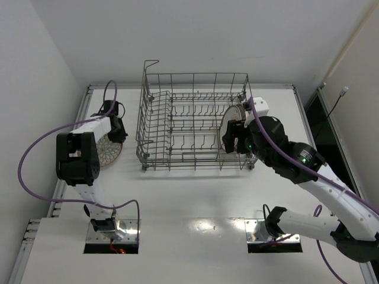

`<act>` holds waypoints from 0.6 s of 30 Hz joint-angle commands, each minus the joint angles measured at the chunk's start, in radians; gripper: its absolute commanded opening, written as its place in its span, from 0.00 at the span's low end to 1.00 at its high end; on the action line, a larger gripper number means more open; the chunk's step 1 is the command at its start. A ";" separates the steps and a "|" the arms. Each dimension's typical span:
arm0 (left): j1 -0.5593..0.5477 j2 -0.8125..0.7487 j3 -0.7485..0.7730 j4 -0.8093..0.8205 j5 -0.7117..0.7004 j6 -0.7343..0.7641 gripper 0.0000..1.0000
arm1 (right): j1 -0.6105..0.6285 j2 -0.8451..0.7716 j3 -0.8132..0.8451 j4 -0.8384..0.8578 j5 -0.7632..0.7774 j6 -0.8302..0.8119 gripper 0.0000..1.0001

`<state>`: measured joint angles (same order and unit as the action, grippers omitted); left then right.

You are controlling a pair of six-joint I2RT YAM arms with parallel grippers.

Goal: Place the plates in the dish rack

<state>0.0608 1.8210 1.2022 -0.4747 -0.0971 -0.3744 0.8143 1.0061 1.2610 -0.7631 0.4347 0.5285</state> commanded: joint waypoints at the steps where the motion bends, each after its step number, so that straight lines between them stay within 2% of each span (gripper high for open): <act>1: 0.008 -0.022 -0.026 -0.050 0.054 -0.034 0.00 | 0.006 -0.021 -0.008 0.035 -0.011 0.022 0.66; 18: -0.002 -0.411 -0.135 0.010 0.008 -0.064 0.00 | 0.016 -0.021 -0.045 0.035 -0.021 0.041 0.66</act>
<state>0.0608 1.4910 1.0718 -0.5003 -0.0956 -0.4019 0.8227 0.9951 1.2259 -0.7624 0.4187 0.5541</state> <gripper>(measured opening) 0.062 0.655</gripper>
